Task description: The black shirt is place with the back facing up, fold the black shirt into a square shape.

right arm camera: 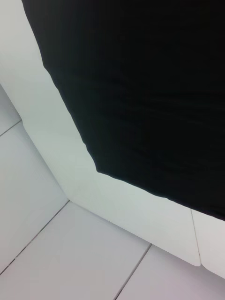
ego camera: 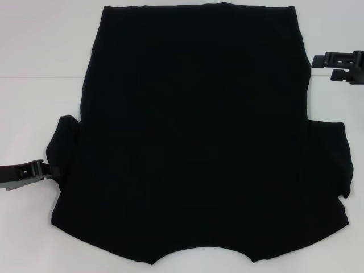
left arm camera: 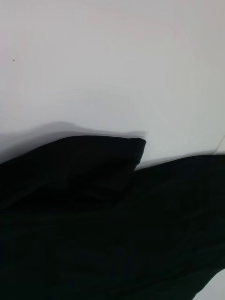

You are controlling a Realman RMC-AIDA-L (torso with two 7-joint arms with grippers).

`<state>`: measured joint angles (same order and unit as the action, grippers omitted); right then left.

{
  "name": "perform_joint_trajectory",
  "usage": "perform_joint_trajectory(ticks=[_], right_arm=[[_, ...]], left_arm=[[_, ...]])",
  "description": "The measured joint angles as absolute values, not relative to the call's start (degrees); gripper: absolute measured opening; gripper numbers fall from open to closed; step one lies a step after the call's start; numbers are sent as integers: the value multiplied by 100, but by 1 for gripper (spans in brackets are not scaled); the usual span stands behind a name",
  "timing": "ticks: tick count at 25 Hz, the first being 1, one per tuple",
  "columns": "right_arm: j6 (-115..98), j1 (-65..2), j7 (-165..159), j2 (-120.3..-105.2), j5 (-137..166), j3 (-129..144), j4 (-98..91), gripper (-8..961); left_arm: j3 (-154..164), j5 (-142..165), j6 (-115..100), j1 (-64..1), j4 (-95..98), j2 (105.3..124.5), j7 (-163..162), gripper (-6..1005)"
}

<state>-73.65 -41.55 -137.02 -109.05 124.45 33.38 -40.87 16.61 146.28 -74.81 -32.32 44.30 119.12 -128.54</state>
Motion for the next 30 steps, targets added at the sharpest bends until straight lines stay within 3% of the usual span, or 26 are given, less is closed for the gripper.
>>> perform_joint_trajectory(ticks=[3, 30], right_arm=[[-7366, -4151, -13702, -10900, 12445, 3332, -4087, 852], [-7415, -4129, -13737, -10870, 12466, 3269, -4087, 852]], left_arm=[[1656, 14630, -7524, -3234, 4475, 11911, -12869, 19], [1524, 15302, -7481, -3347, 5530, 11629, -13899, 19]])
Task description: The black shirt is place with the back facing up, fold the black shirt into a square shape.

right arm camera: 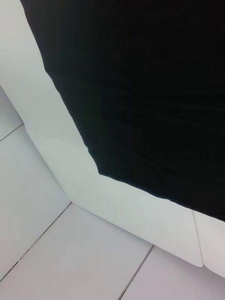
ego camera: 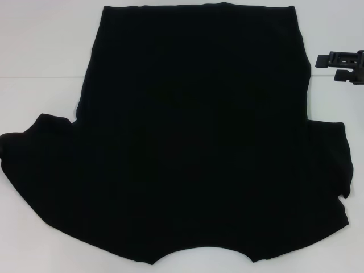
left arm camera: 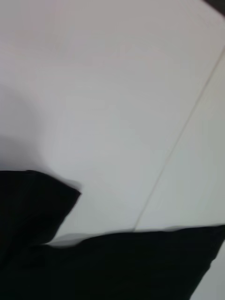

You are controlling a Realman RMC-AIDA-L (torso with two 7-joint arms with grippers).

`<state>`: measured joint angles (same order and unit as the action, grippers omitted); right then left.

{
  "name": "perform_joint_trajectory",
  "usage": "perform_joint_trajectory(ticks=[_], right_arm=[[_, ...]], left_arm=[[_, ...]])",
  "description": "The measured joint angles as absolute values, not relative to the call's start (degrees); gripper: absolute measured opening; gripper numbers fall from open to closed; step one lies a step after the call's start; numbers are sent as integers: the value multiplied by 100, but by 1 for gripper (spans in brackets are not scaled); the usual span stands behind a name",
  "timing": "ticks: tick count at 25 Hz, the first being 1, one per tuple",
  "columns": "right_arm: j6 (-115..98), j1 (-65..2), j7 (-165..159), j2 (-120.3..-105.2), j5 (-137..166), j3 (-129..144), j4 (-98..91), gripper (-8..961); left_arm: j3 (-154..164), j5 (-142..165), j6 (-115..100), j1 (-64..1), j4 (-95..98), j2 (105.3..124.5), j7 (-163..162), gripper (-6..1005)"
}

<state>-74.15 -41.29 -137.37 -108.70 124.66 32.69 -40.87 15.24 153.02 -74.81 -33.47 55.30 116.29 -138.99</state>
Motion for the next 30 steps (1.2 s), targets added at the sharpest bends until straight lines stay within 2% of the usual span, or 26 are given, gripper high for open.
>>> perform_joint_trajectory(ticks=[9, 30], right_arm=[[-7439, -4131, -13737, -10872, 12472, 3269, -4087, 852], [-7434, -4122, -13737, -10872, 12471, 3292, -4087, 853]], left_arm=[[1718, 15245, -7834, -3496, 5610, 11627, -13925, 19], [3280, 14809, -8507, -4250, 5330, 11960, -13855, 32]])
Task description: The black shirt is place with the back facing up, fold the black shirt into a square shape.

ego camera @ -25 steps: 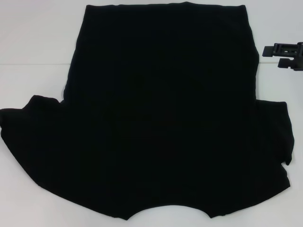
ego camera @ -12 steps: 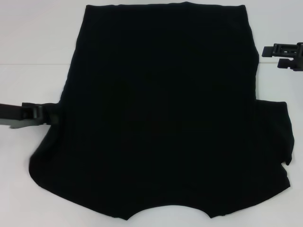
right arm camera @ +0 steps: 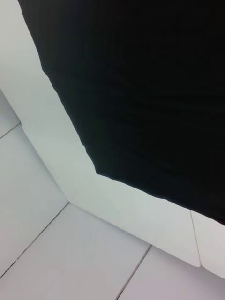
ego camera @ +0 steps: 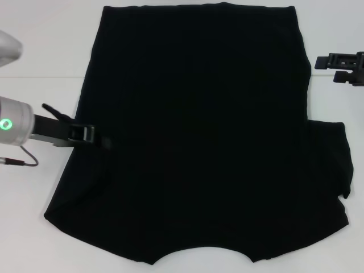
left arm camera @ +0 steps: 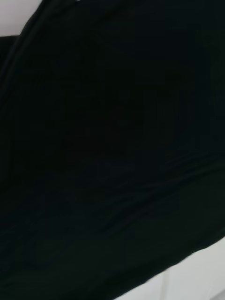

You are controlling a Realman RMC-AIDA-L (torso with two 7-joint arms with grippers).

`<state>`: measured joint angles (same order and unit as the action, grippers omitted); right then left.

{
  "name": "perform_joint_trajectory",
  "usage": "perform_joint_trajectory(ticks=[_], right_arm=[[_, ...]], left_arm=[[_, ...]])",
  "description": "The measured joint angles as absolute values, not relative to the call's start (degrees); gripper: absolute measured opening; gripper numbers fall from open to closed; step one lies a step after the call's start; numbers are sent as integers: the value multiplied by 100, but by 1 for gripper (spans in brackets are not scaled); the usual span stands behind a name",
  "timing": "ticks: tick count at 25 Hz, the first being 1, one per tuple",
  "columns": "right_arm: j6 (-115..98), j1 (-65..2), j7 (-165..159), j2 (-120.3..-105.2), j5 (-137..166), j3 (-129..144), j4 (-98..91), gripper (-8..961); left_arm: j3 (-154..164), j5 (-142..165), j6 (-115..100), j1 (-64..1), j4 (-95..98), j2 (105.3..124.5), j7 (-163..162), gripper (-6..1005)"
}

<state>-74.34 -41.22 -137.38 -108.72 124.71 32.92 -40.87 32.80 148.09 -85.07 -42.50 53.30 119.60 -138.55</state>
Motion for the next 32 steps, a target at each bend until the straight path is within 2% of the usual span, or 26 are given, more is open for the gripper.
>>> perform_joint_trajectory(ticks=[8, 10, 17, 22, 27, 32], right_arm=[[-7434, -4097, -13737, -10867, 12471, 3272, -4087, 854], [-7430, -4088, -13738, -10860, 12471, 3273, -4087, 854], [-7441, -4077, -13738, -10840, 12471, 3269, -4087, 853], [-7539, -4046, -13741, -10804, 12482, 3310, -4087, 852], [-7621, -4037, -13743, -10796, 12487, 3318, -4087, 853], [-7676, -4020, -13784, -10793, 12490, 3322, -4087, 853]], left_arm=[[3826, 14808, -8458, -4242, 5302, 12028, -13932, 32], [3850, 14787, -8605, -4244, 5271, 12023, -13909, 120], [3516, 14214, -9184, -3983, 5573, 11967, -13487, 229], [3102, 13375, -9656, -3677, 5518, 11769, -12674, 307], [2793, 13452, -9578, -3648, 5484, 11755, -12734, 544], [2769, 13698, -9346, -3632, 5477, 11744, -12977, 592]])
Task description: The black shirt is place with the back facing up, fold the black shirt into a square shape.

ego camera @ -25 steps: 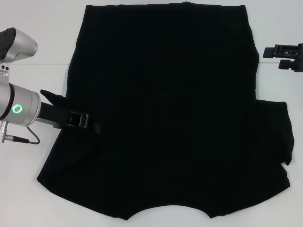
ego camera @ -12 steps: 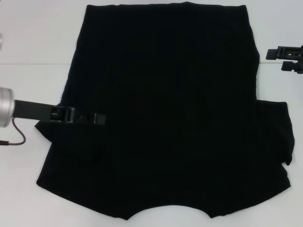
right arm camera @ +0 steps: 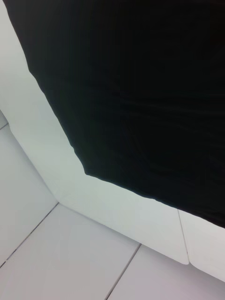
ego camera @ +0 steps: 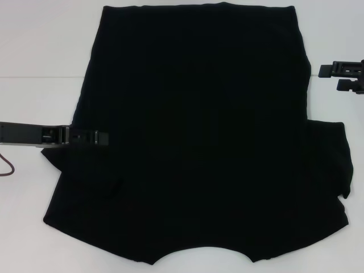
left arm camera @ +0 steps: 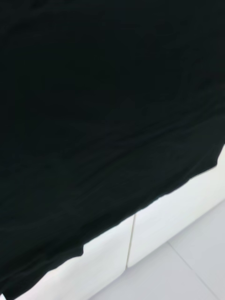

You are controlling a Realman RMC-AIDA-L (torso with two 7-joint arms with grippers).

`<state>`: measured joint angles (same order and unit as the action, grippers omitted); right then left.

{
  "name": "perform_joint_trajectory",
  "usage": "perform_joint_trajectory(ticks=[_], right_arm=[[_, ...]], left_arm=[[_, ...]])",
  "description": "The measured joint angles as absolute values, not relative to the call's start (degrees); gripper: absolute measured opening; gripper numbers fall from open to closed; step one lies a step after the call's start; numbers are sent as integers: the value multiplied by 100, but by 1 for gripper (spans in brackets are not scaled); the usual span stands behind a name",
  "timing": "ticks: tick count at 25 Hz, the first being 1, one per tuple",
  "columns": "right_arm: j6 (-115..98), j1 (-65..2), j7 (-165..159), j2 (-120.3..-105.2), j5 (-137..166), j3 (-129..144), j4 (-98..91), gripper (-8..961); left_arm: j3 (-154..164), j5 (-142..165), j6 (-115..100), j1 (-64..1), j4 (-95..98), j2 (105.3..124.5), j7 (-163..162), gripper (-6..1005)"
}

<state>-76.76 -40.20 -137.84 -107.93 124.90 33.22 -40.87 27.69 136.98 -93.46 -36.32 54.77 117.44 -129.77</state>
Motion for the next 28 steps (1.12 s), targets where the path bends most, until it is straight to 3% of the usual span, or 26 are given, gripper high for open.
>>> perform_joint_trajectory(ticks=[28], right_arm=[[-7690, -3979, -13825, -10789, 12489, 3313, -4062, 852]], left_arm=[[2428, 14551, -7543, -3505, 4729, 11737, -14980, 602]])
